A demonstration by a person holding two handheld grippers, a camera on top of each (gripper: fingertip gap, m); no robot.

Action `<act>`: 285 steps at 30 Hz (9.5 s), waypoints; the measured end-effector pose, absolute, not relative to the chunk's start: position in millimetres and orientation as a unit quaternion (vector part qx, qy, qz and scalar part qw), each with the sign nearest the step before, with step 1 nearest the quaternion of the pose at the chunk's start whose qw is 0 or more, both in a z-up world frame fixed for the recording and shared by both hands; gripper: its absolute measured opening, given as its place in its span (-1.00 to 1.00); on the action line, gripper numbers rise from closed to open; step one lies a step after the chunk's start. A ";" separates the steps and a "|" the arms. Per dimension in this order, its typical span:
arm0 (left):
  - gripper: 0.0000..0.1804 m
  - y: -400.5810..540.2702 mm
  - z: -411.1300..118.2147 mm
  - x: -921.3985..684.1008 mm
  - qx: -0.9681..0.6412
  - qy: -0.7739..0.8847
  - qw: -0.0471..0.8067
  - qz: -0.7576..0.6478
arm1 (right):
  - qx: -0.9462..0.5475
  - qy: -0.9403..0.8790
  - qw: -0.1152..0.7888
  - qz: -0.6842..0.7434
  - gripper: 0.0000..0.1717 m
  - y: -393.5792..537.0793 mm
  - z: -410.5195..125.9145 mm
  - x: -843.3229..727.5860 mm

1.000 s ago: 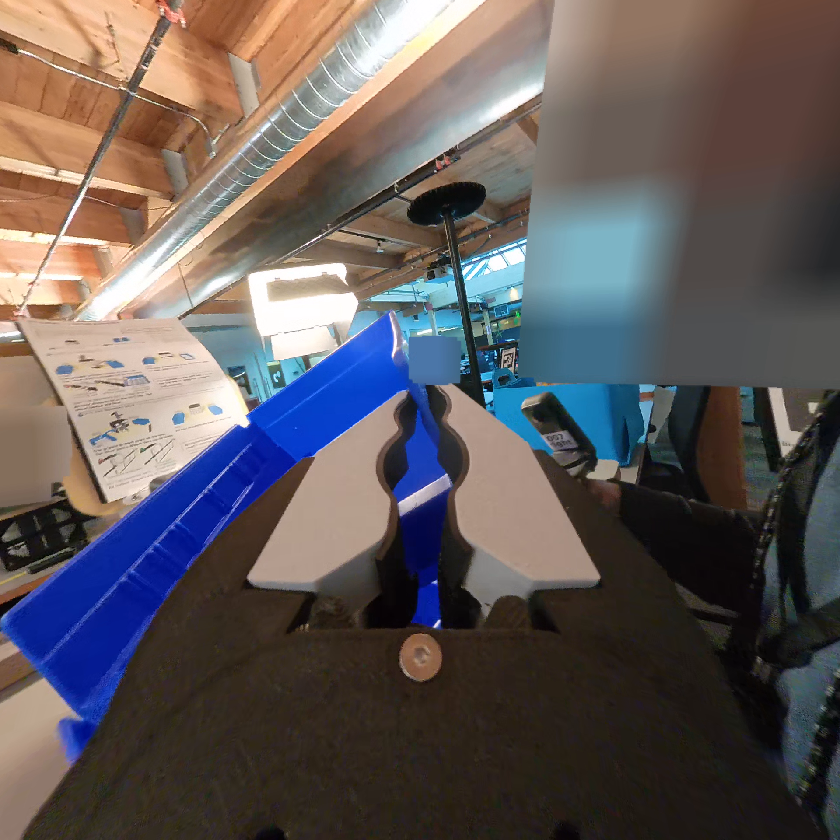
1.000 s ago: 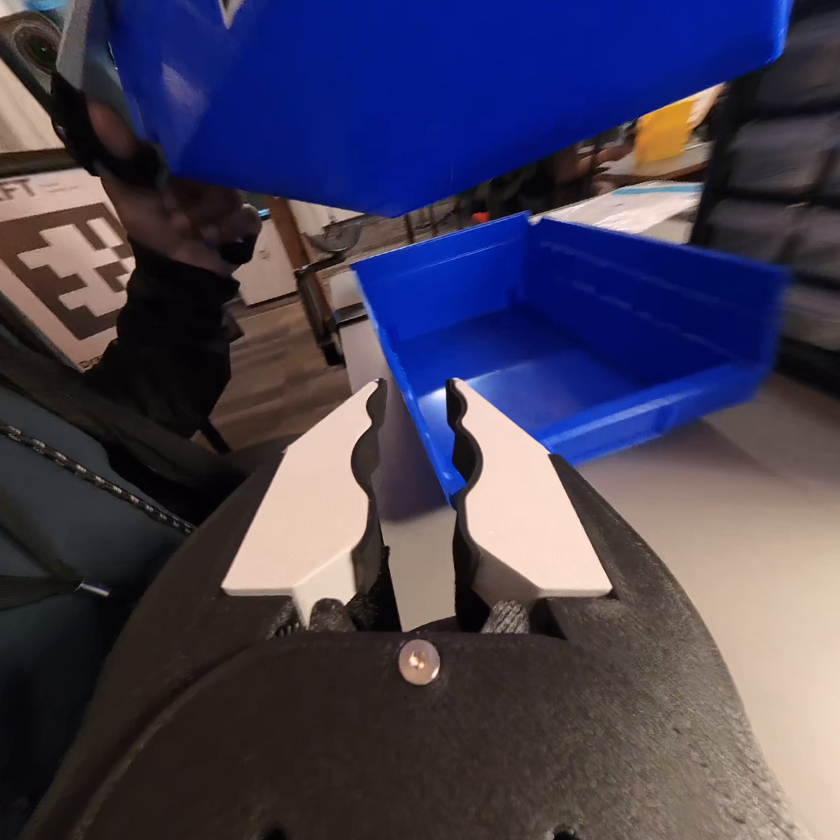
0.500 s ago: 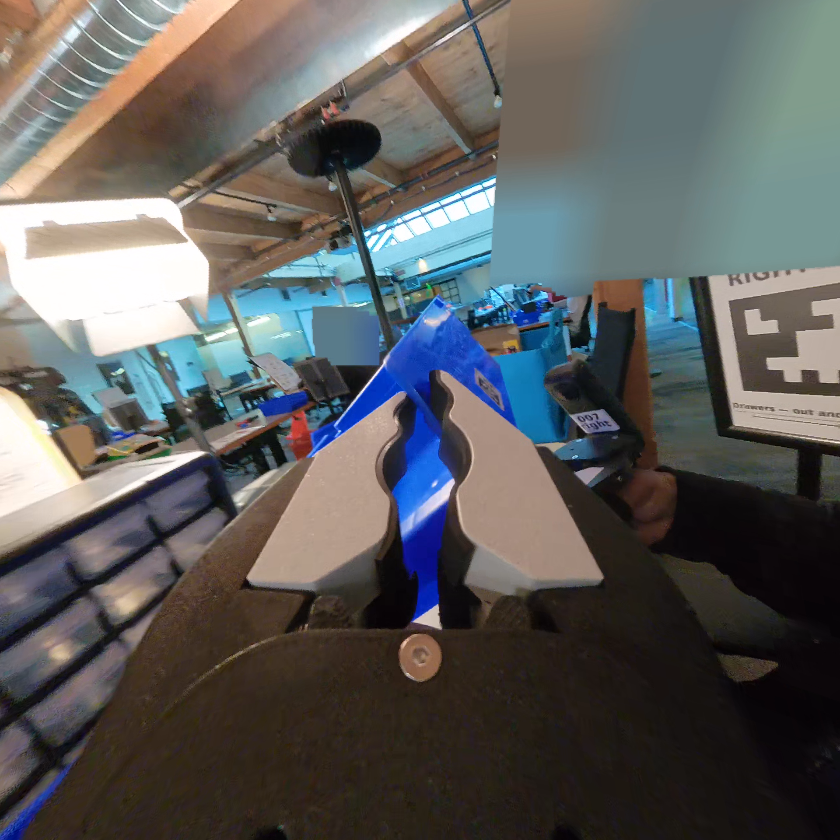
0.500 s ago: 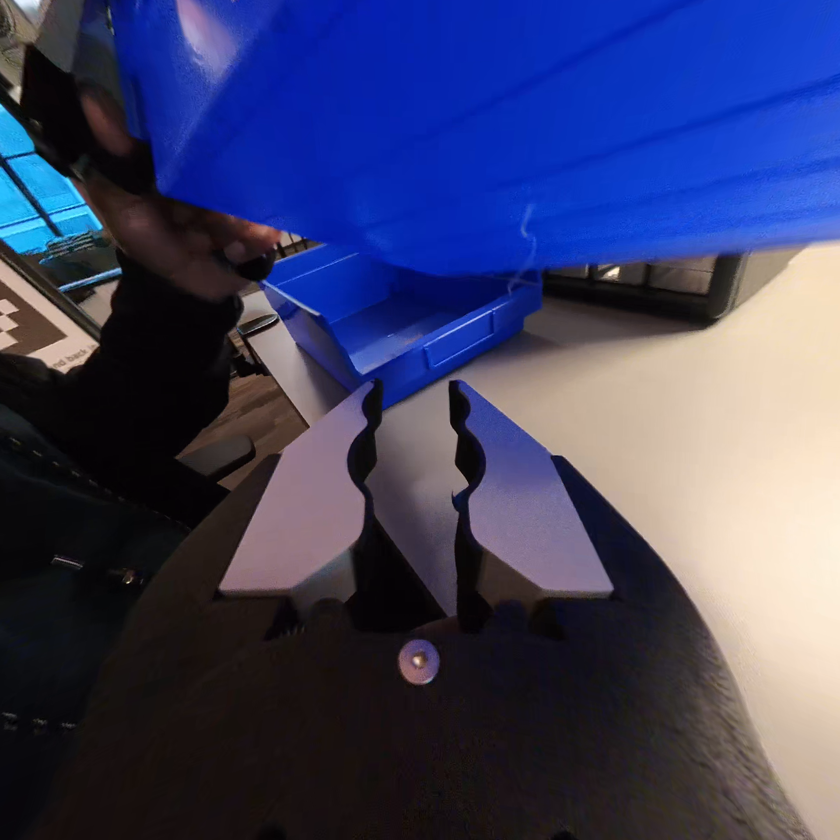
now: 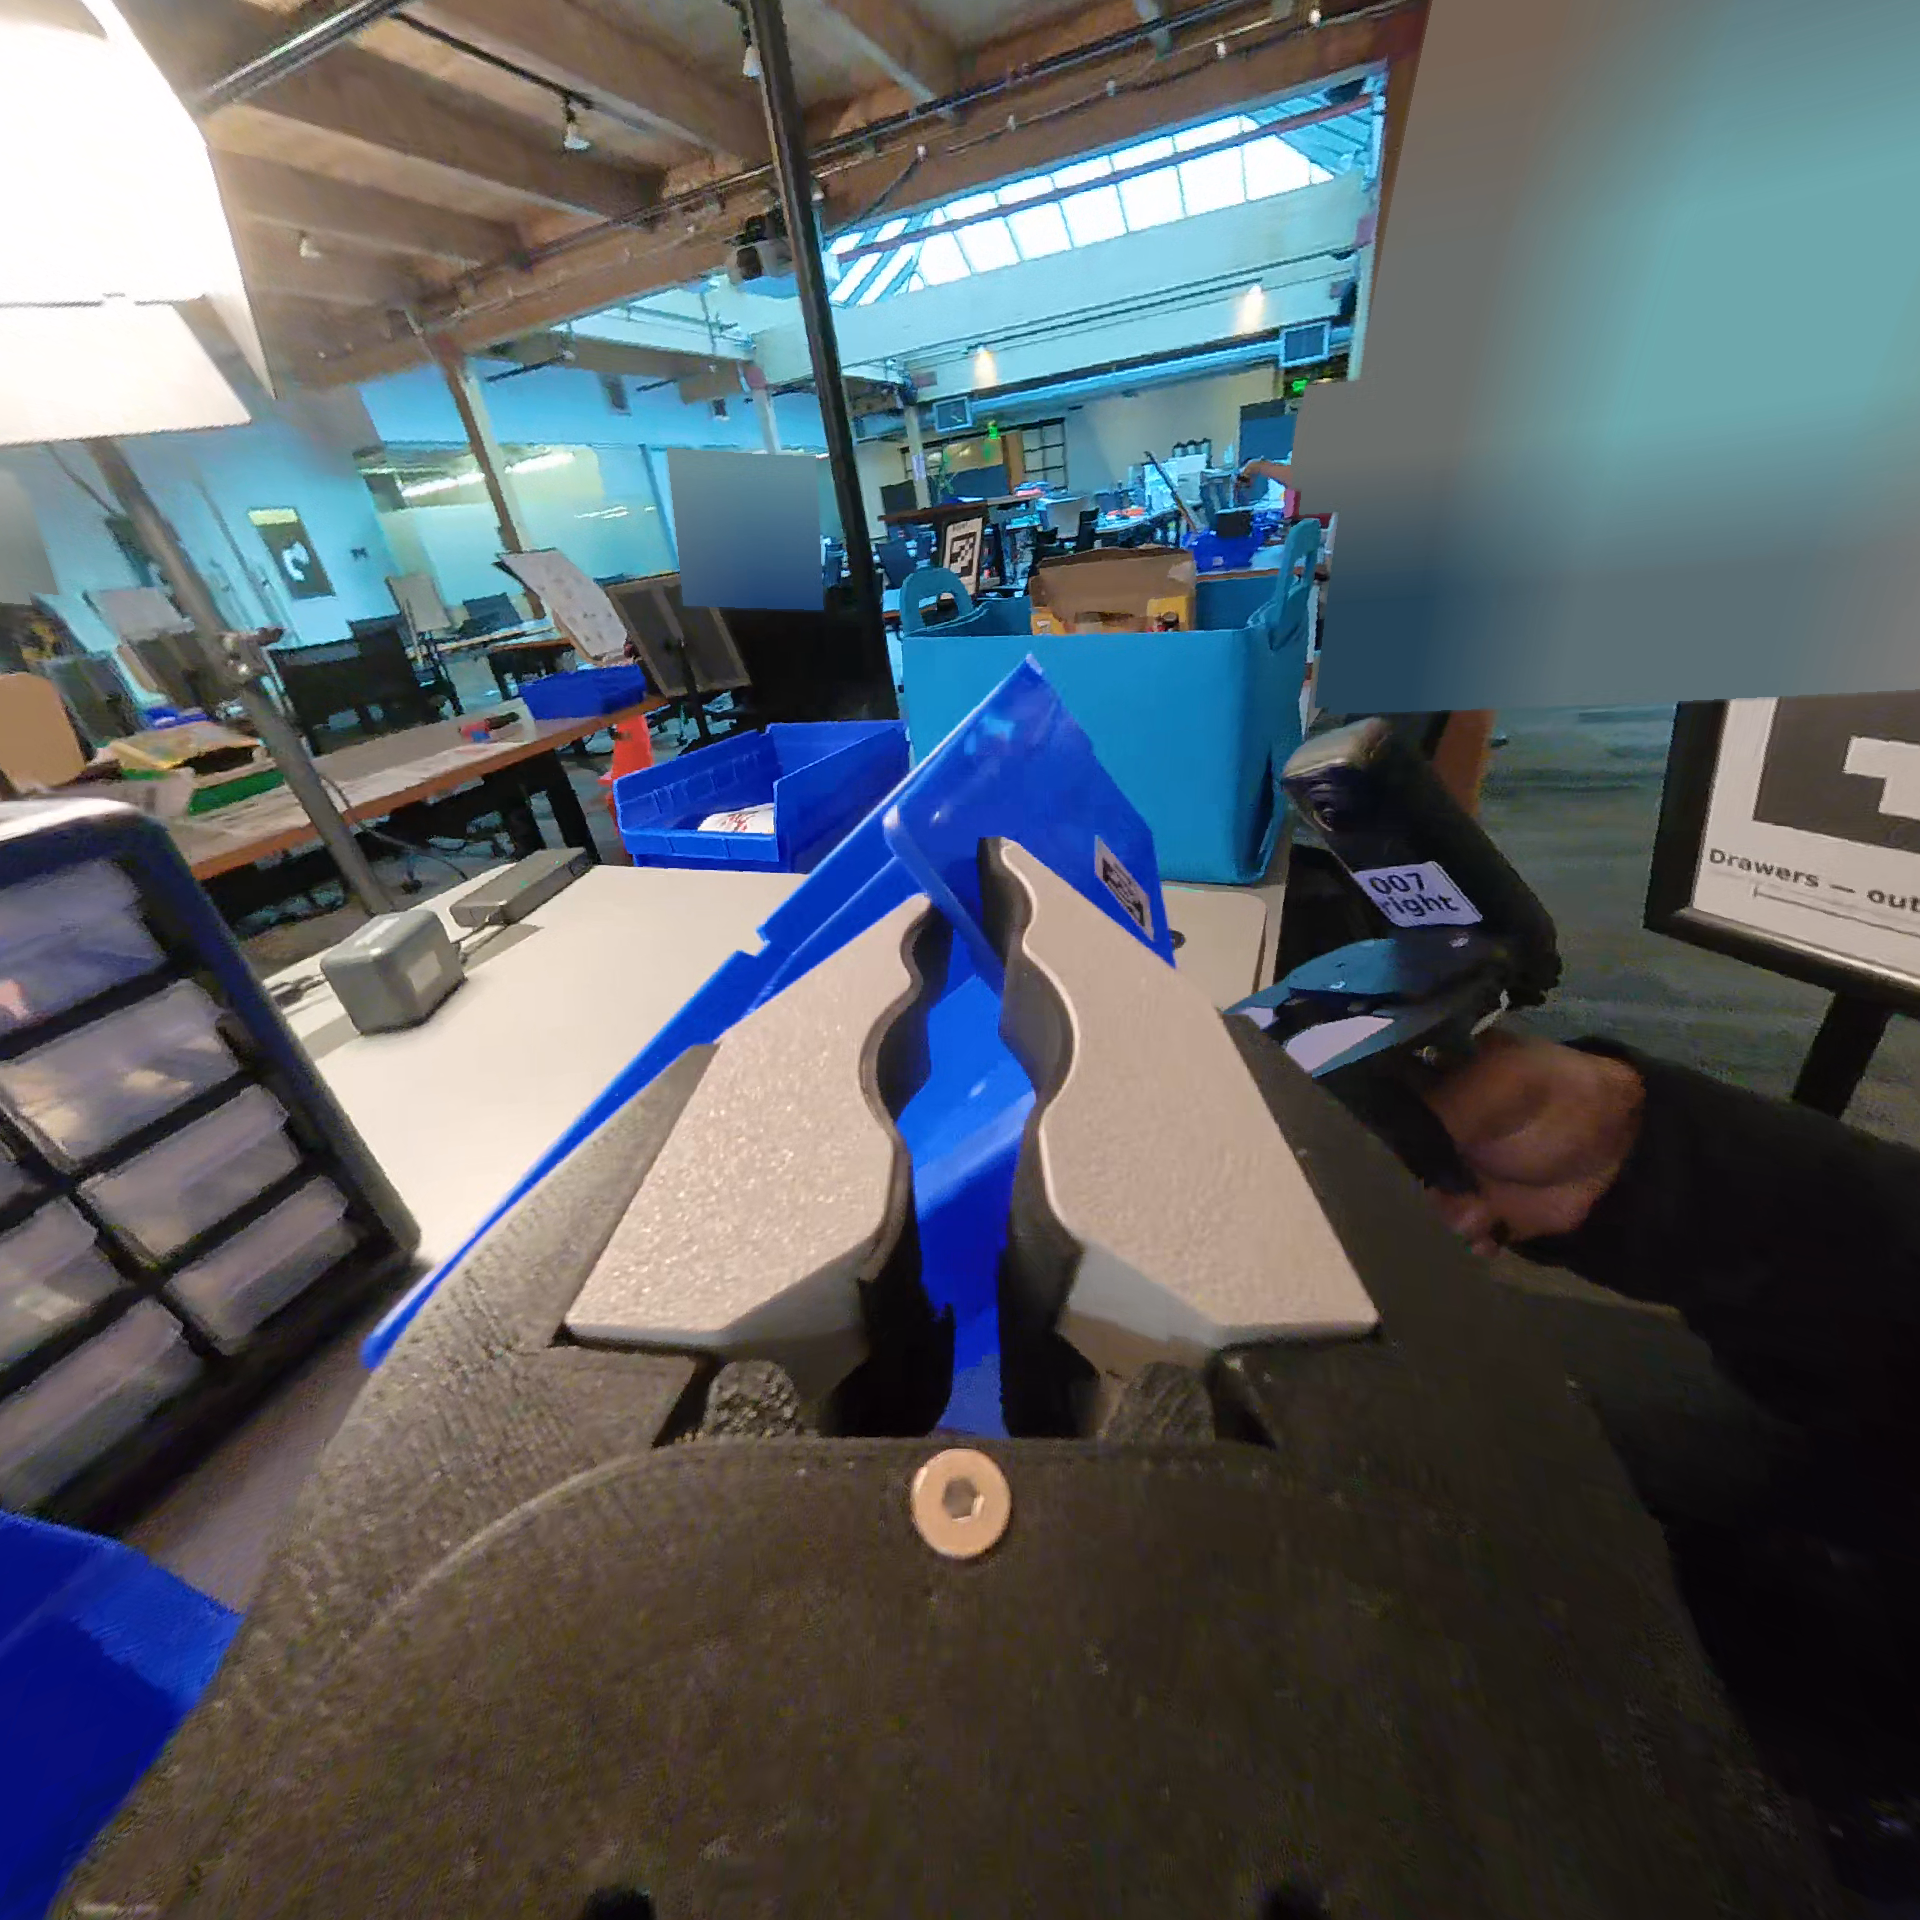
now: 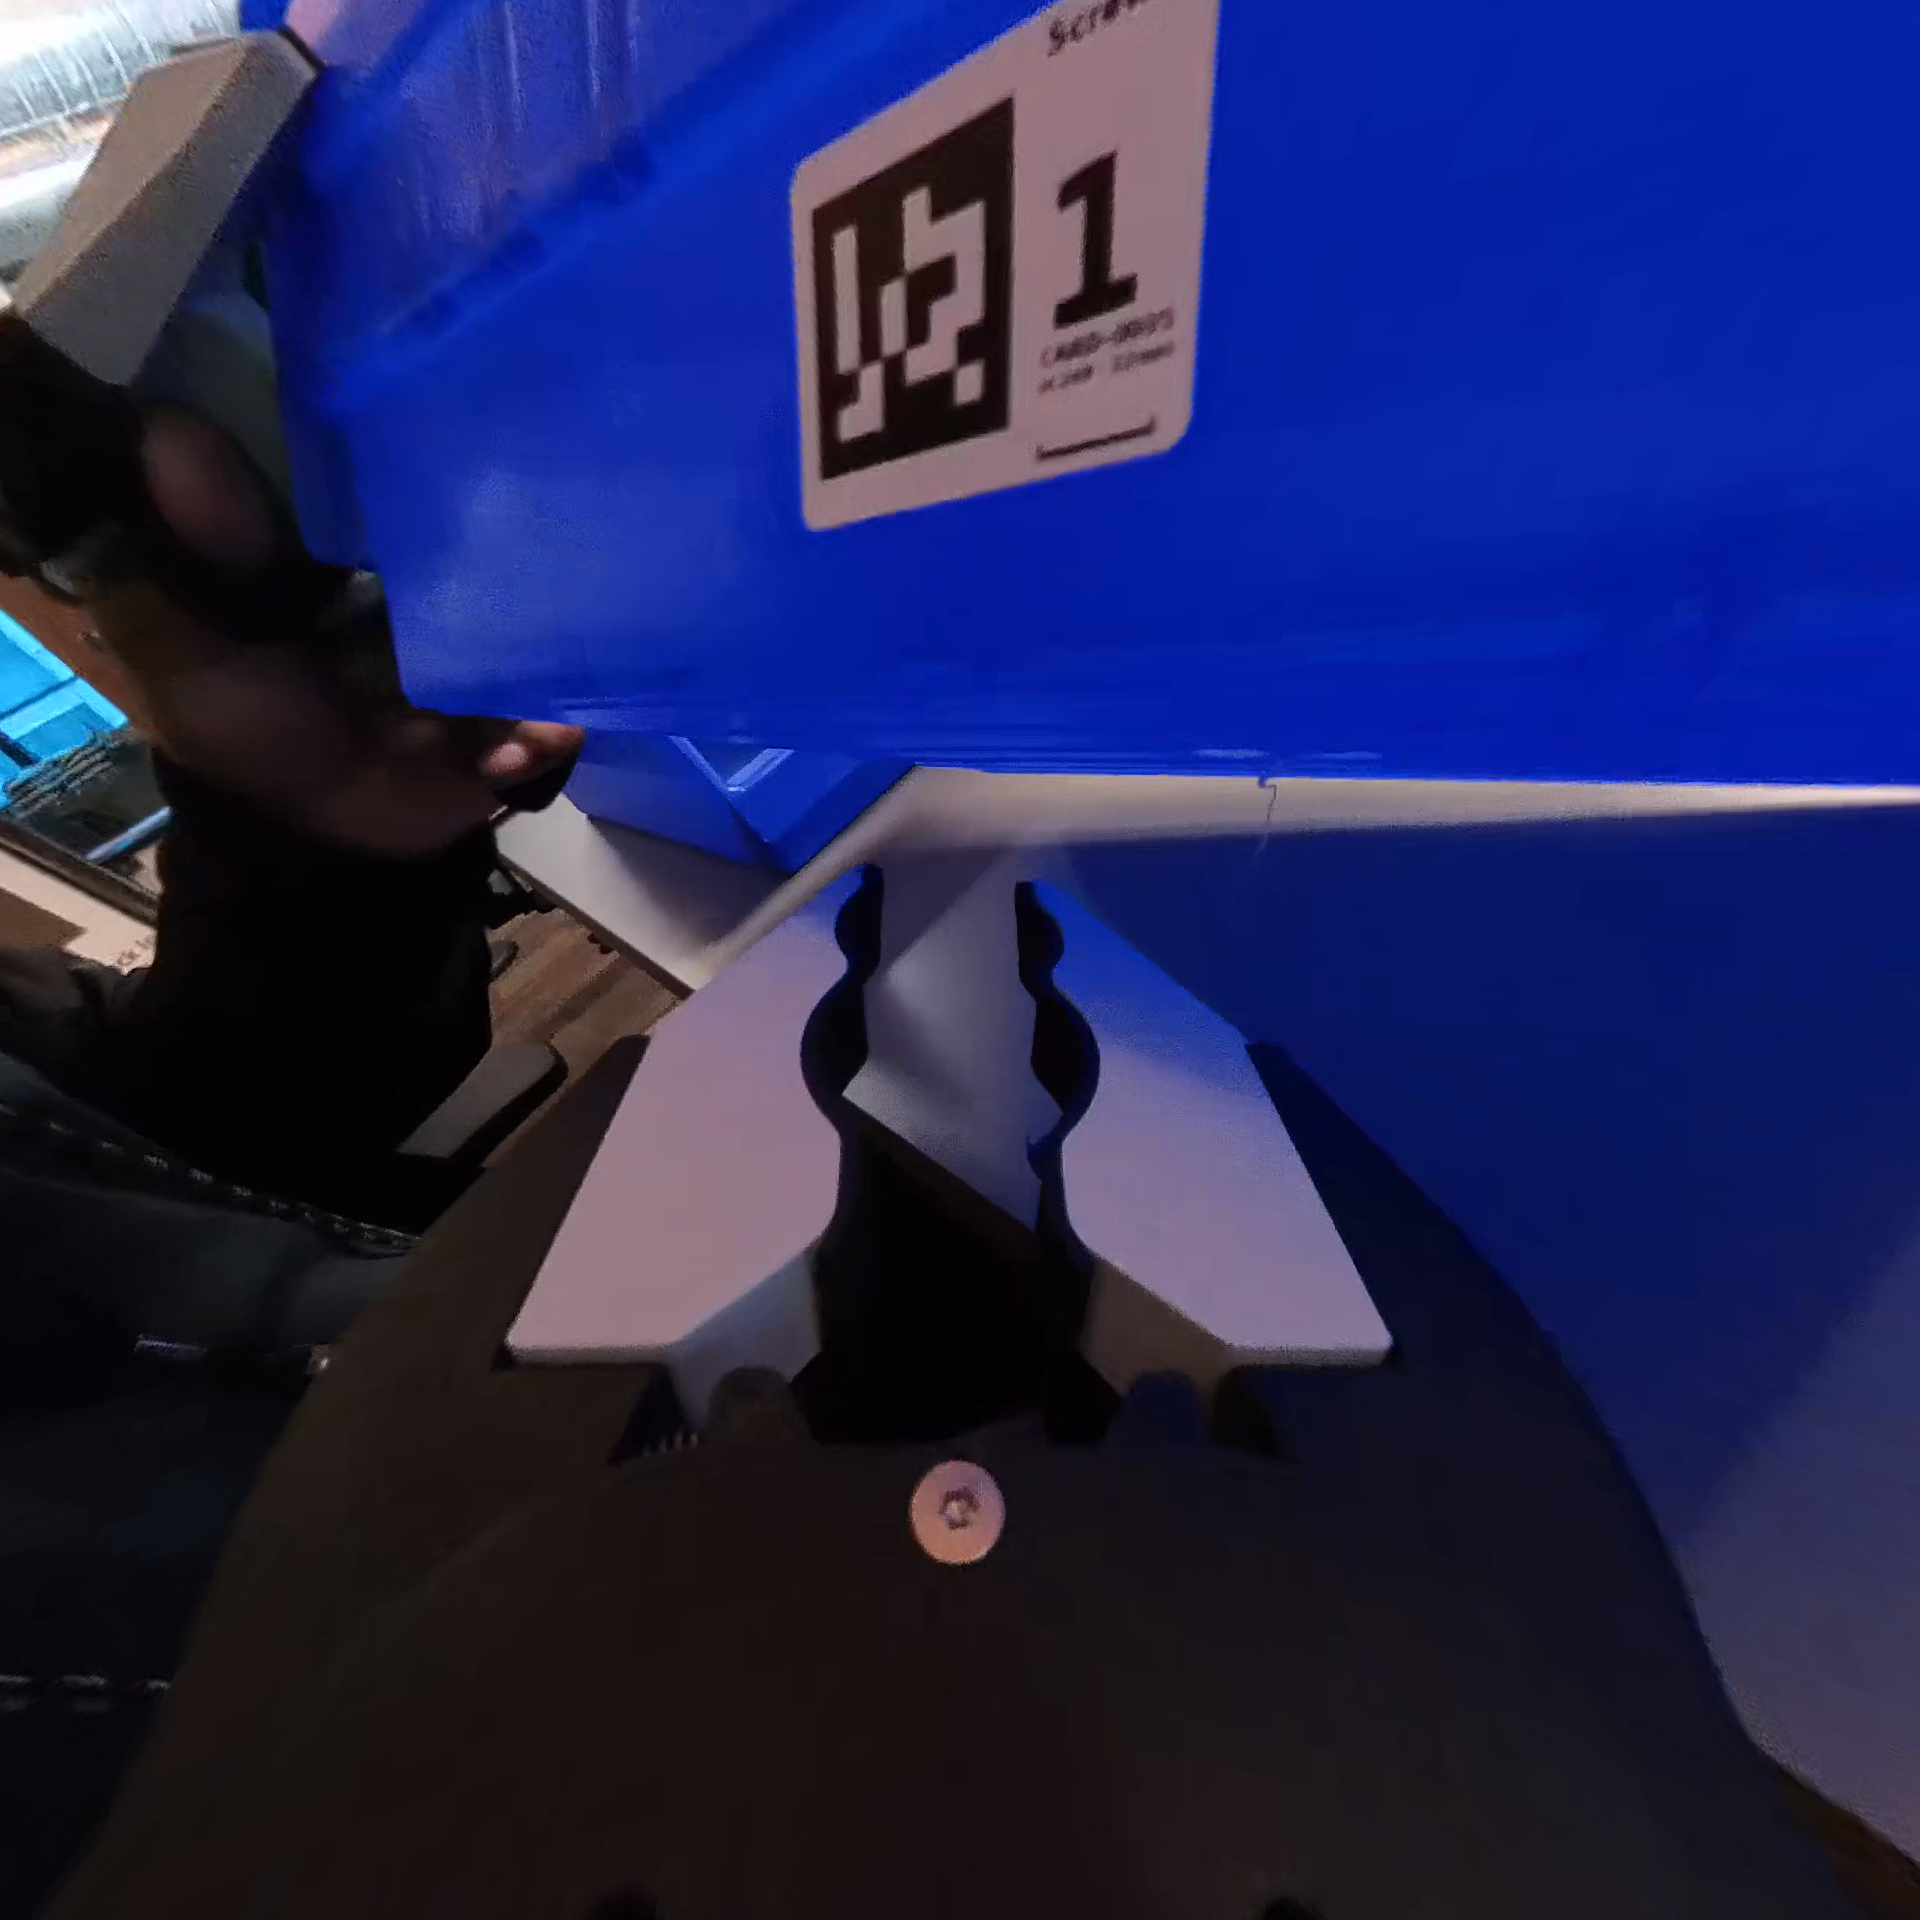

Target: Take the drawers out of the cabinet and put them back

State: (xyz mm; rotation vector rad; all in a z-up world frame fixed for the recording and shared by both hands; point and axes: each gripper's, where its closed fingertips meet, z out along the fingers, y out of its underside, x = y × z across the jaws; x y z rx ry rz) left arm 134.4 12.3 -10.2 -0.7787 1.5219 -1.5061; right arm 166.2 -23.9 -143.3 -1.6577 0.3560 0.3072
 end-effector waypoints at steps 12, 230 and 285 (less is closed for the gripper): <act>-0.98 -19.7 -87.0 152.5 -0.367 0.595 0.384 -0.604 | -0.748 0.234 0.610 0.118 -0.67 -42.8 -170.0 178.2; -0.42 439.5 -39.1 178.5 -0.444 0.372 0.603 -0.549 | -0.598 0.085 0.786 0.134 -0.44 239.0 -61.9 244.9; -0.27 344.9 7.6 265.8 -0.438 0.736 0.374 -0.356 | -0.476 0.414 0.751 0.194 -0.79 234.6 -71.1 336.9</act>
